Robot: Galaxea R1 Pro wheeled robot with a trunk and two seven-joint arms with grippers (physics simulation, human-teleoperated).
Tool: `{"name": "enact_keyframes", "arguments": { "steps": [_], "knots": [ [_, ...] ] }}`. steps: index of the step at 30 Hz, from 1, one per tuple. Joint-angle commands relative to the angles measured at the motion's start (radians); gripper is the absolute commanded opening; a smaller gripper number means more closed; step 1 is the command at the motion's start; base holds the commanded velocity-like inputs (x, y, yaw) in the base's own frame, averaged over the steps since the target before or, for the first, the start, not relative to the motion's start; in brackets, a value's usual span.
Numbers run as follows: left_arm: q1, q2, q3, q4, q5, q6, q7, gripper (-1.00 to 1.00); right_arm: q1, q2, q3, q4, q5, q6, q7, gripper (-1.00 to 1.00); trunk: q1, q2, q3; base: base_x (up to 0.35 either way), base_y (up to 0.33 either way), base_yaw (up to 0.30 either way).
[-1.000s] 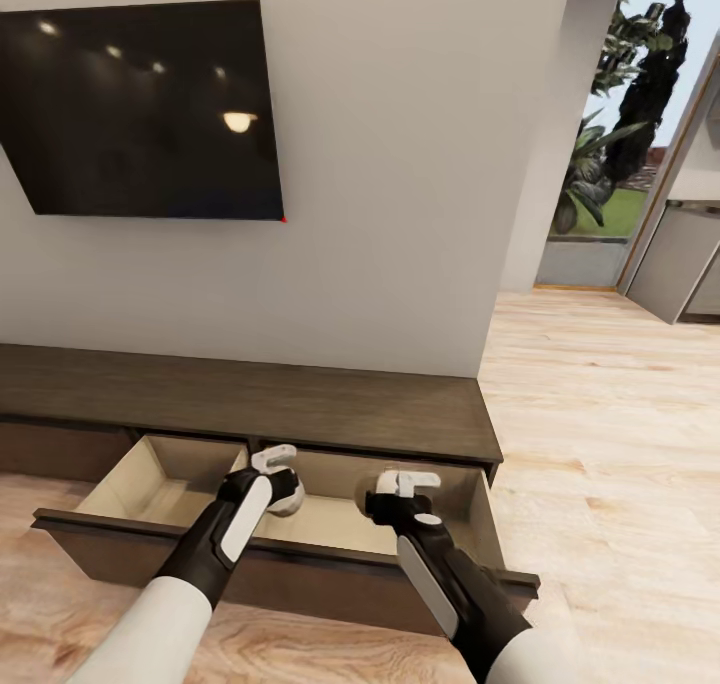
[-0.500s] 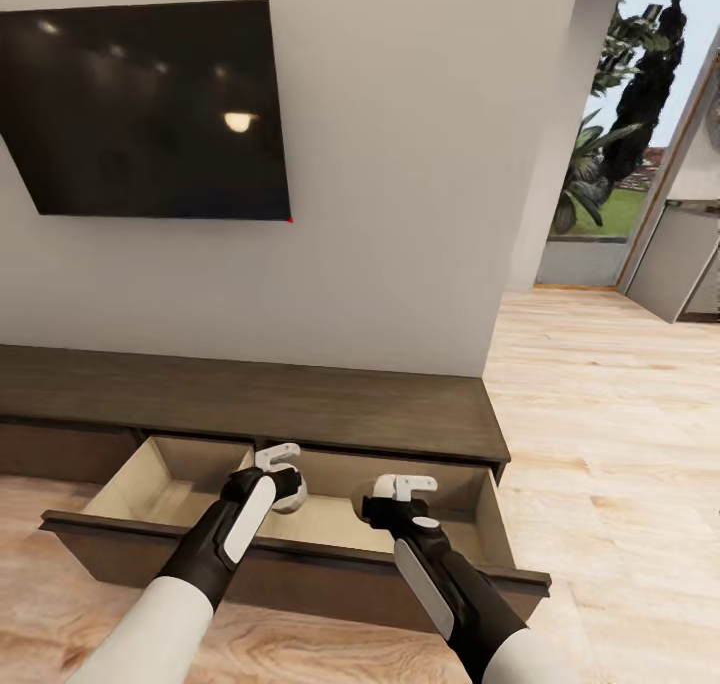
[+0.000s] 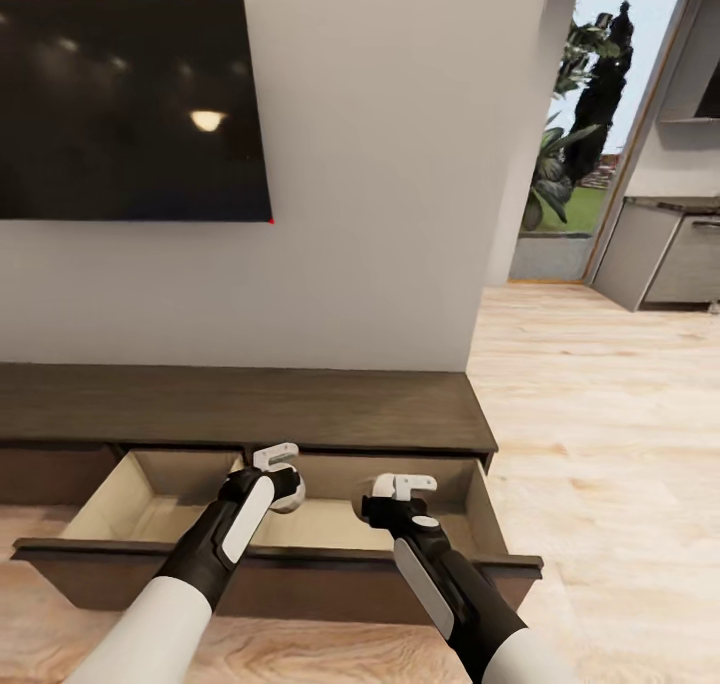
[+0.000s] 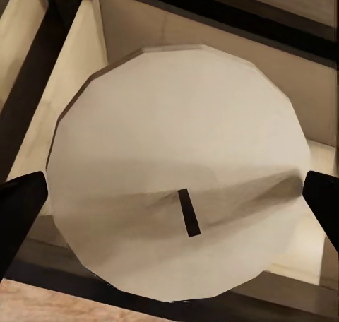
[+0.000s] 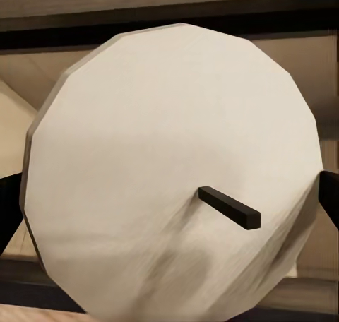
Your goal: Place each of the two pumpkins and all three candles from the living room inside a cabinet in the living room (use any cabinet), then make sure every cabinet is closed, and position the cauldron so it is next to a table in the living room.
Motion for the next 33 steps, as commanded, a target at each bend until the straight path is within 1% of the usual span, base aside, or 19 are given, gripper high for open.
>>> {"name": "enact_keyframes", "arguments": {
  "steps": [1, 9, 14, 17, 22, 30, 33],
  "knots": [
    [0.0, 0.0, -0.002, -0.001, 0.01, 0.002, 0.01, -1.0, -0.001, 0.0, 0.003, -0.001, -0.008, 0.003, -0.009, -1.0, 0.0, 0.0, -0.001, 0.0, 0.226, -0.236],
    [0.0, 0.002, -0.002, -0.001, 0.01, 0.002, 0.009, -1.0, -0.001, 0.0, 0.003, 0.0, -0.008, 0.002, -0.009, -1.0, 0.0, 0.0, -0.001, 0.018, 0.273, -0.271],
    [0.0, 0.004, -0.001, -0.001, 0.01, 0.002, 0.009, -1.0, -0.001, 0.0, 0.004, -0.002, -0.008, -0.004, -0.008, -1.0, 0.0, 0.0, -0.001, 0.166, 0.136, -0.085],
    [0.0, 0.004, -0.001, -0.002, 0.01, 0.002, 0.009, -1.0, -0.001, 0.0, 0.005, -0.004, -0.008, -0.007, -0.008, -1.0, 0.0, 0.0, -0.001, 0.169, 0.022, 0.021],
    [0.0, 0.004, -0.001, -0.006, 0.008, 0.002, 0.009, -1.0, -0.001, 0.0, 0.006, -0.004, -0.008, -0.009, -0.007, -1.0, 0.0, 0.0, 0.0, 0.085, -0.012, 0.191],
    [0.0, 0.004, 0.001, -0.012, 0.01, 0.002, 0.009, -1.0, -0.001, 0.0, 0.006, -0.003, -0.008, -0.008, -0.007, -1.0, 0.0, 0.0, 0.0, -0.057, -0.006, 0.047],
    [0.0, 0.004, 0.001, -0.012, 0.01, 0.002, 0.009, -1.0, -0.001, 0.0, 0.006, -0.003, -0.008, -0.009, -0.007, -1.0, 0.0, 0.0, 0.0, -0.019, 0.0, 0.153]
  ]
}}
